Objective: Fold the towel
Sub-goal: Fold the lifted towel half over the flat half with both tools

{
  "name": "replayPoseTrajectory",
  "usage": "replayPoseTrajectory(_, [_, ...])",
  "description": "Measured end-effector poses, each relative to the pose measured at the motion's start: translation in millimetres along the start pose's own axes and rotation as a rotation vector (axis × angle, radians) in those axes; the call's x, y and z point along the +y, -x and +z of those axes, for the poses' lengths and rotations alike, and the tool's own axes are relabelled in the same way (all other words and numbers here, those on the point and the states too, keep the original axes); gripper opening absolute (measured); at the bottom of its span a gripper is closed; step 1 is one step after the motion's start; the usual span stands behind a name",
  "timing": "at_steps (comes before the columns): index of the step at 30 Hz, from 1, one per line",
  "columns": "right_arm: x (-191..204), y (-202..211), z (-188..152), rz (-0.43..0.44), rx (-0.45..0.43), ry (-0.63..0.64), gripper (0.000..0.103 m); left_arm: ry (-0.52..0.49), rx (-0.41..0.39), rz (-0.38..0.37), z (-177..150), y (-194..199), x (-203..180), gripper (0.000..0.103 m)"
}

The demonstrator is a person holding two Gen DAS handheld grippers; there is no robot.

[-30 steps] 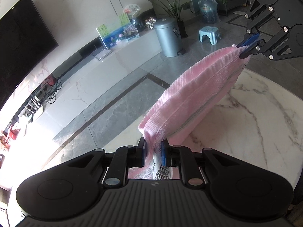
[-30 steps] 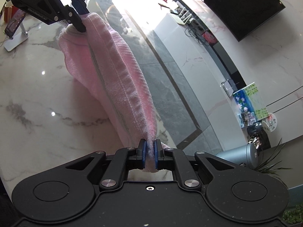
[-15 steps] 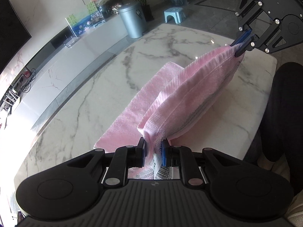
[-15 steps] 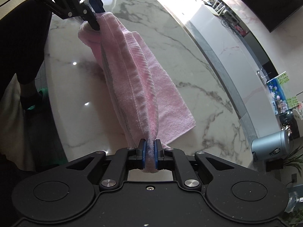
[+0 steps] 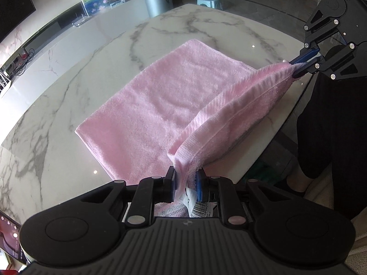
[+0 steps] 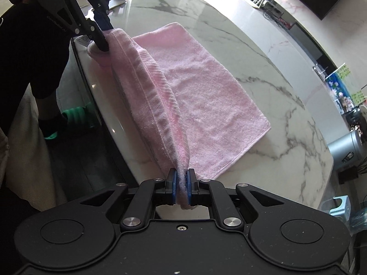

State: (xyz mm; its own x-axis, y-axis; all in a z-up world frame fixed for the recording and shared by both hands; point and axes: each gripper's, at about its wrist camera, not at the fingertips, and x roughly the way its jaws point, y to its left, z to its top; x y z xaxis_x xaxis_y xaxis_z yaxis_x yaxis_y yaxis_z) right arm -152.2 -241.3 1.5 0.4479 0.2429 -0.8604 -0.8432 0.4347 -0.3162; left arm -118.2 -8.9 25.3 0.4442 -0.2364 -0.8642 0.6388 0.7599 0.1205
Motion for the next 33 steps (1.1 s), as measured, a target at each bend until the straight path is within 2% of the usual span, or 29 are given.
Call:
replayPoseTrajectory(9, [-1.6,-4.0,1.8,0.012,0.020,0.003,0.007,0.002,0.006,-0.005,-1.6,-2.3,-2.4,0.016])
replayPoseTrajectory(18, [-21.6,1.9,17.9,0.008,0.015,0.019,0.007,0.015,0.017,-0.047,5.4,5.5,13.0,0.017])
replayPoseTrajectory(28, [-66.3,4.9,59.4,-0.024,0.027,0.082,0.007,-0.061,0.020,-0.047,48.1,17.7,45.9,0.018])
replayPoseTrajectory(33, [-96.1,-9.8,79.8,-0.016,0.046,0.104,0.007,-0.090,0.043,-0.060,72.7,11.5,70.1,0.020])
